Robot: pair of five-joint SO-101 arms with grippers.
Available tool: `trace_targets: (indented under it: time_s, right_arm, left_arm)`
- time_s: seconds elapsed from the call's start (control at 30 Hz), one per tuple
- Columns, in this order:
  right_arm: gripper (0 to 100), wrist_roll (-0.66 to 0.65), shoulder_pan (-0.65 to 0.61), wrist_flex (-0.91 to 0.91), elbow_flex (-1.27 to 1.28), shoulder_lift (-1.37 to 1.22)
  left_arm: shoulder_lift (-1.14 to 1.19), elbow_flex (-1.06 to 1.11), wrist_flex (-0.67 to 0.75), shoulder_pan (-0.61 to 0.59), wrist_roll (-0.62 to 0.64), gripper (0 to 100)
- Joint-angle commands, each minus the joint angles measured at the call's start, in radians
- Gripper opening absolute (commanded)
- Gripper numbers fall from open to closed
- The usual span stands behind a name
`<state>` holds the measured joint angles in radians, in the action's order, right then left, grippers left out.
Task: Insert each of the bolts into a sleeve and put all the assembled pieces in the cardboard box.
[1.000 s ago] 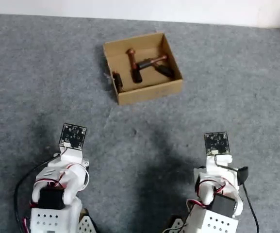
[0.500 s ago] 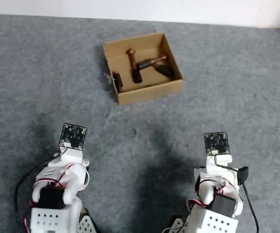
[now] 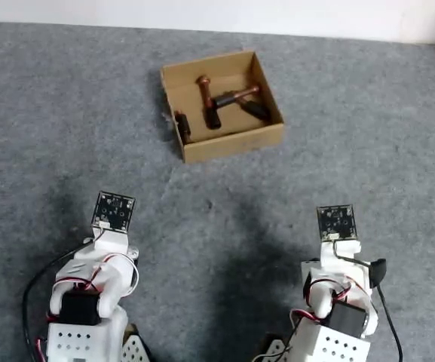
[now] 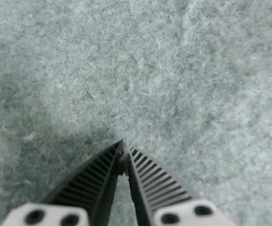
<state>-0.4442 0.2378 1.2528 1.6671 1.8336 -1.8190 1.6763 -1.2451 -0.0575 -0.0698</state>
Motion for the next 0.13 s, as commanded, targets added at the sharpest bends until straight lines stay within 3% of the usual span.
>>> trace_targets:
  time_s: [0.0, 0.1]
  right_arm:
    - [42.8, -0.015, 0.012, 0.004, 0.11, 0.001]
    - [42.8, -0.015, 0.012, 0.004, 0.11, 0.001]
  left_arm:
    - [-0.01, 0.021, -0.011, -0.008, -0.005, 1]
    - [-0.01, 0.021, -0.011, -0.008, -0.005, 1]
